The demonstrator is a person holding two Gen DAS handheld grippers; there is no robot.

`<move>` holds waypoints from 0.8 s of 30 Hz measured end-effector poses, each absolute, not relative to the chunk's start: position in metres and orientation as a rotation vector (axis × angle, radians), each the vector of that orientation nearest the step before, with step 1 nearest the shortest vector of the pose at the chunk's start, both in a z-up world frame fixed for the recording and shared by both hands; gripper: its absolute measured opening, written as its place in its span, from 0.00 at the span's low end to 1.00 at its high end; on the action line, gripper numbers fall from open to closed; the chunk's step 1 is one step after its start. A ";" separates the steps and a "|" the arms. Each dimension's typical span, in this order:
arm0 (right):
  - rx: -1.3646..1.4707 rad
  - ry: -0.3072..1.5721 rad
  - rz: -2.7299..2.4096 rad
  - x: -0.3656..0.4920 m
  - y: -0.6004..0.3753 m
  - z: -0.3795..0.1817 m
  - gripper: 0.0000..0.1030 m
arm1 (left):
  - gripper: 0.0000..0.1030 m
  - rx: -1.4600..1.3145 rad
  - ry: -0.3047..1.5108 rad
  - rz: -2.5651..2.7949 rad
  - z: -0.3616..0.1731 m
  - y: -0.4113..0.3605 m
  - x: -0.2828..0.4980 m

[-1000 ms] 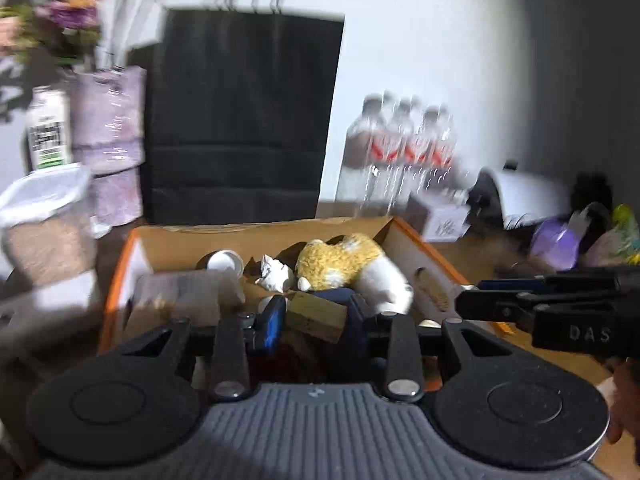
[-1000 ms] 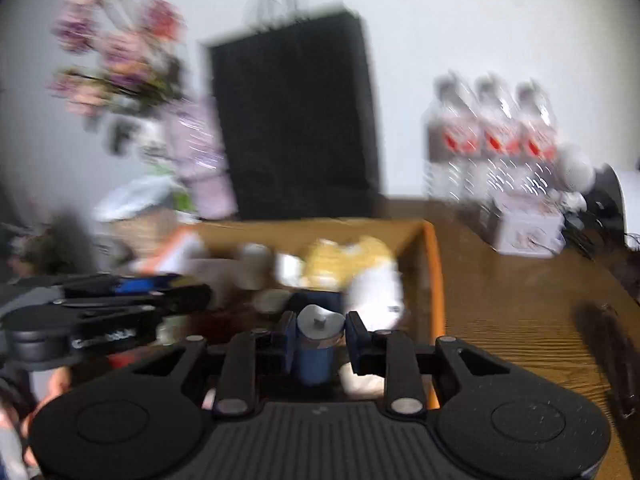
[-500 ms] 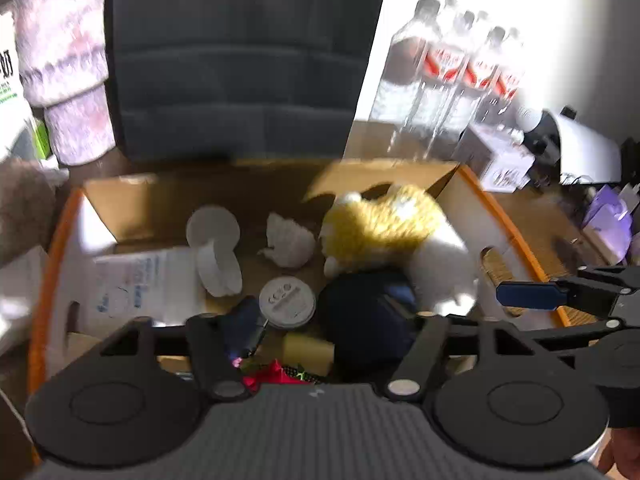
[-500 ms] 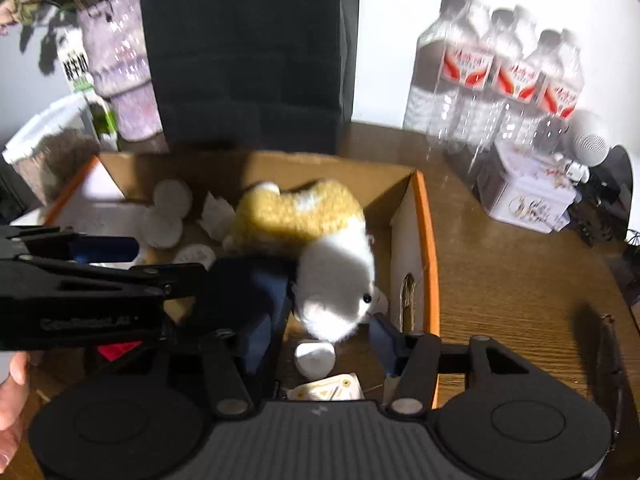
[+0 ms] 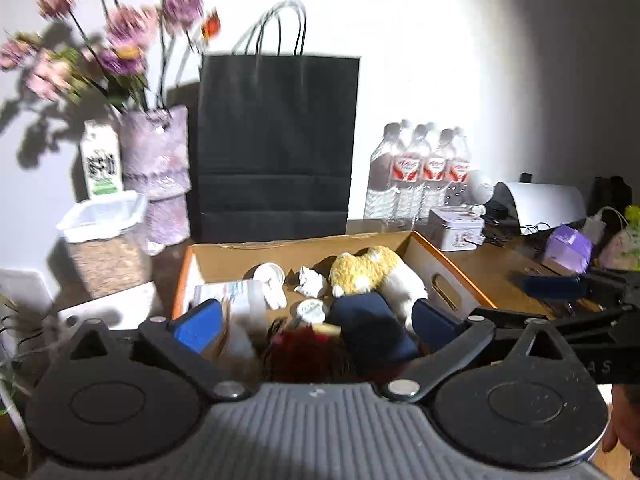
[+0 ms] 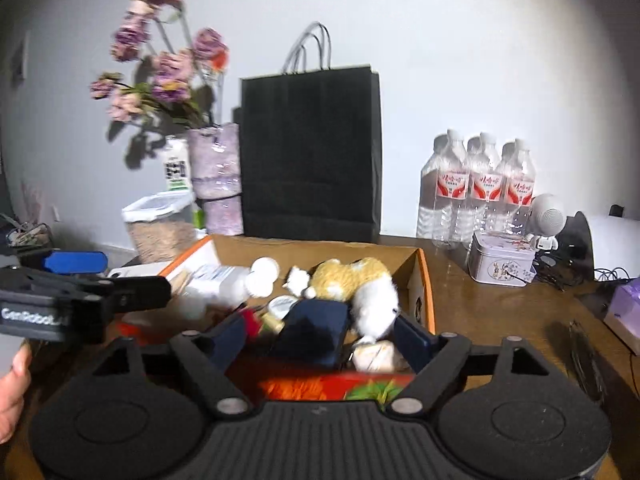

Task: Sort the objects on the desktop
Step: 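Move both open tools back toward the remaining caps by the cloth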

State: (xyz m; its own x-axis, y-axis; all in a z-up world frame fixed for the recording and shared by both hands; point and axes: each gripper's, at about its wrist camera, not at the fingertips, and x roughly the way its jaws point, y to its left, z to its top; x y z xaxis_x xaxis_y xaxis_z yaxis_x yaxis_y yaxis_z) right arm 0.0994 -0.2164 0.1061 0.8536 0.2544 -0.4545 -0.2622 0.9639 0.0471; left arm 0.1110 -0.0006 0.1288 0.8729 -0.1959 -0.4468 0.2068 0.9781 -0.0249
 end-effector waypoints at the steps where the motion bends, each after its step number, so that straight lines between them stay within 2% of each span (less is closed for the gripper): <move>1: -0.035 0.461 0.276 0.087 -0.215 0.099 0.79 | 1.00 0.037 0.430 -0.199 0.125 0.000 0.094; 5: -0.050 0.440 0.277 0.034 -0.213 0.071 0.84 | 1.00 0.115 0.303 -0.115 0.097 -0.002 0.032; 9: 0.015 0.478 0.315 -0.008 -0.217 0.048 0.84 | 1.00 0.031 0.364 -0.088 0.066 0.012 -0.015; 13: -0.061 0.485 0.319 -0.046 -0.208 0.029 0.85 | 1.00 -0.062 0.416 -0.080 0.044 0.021 -0.054; 24: -0.011 0.569 0.294 -0.048 -0.212 0.016 0.85 | 1.00 -0.043 0.470 -0.117 0.030 0.010 -0.057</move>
